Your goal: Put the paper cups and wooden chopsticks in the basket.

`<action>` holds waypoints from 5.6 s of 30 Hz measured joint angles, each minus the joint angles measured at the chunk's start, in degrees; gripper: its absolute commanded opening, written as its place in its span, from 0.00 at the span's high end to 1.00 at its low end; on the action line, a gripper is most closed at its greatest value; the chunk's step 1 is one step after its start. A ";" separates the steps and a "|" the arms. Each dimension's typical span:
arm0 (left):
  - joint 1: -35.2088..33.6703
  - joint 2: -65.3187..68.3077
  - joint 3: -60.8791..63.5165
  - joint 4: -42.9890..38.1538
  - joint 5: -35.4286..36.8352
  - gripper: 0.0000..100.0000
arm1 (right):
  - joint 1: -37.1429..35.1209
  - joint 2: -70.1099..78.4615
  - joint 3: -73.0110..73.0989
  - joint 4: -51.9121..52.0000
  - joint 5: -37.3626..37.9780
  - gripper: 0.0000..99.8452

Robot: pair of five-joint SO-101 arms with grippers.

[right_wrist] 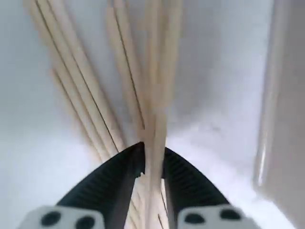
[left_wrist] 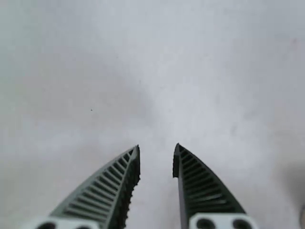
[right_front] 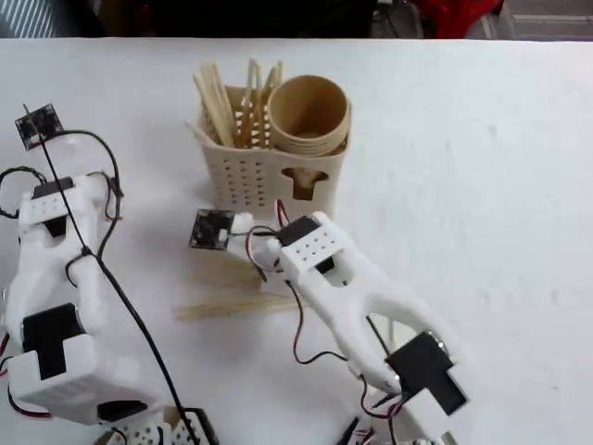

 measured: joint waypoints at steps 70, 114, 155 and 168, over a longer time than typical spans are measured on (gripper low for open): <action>0.00 0.00 0.00 0.00 0.00 0.87 | -1.76 -21.10 -27.16 -29.45 -28.57 0.98; 0.00 0.00 0.00 0.00 0.00 0.87 | -3.08 -33.14 -9.85 8.18 -16.88 0.87; 0.00 0.00 0.00 0.00 0.00 0.87 | -2.29 -8.26 1.41 -2.20 -9.76 0.98; 0.00 0.00 0.00 0.00 0.00 0.87 | -2.29 0.44 1.76 -5.80 -9.05 0.97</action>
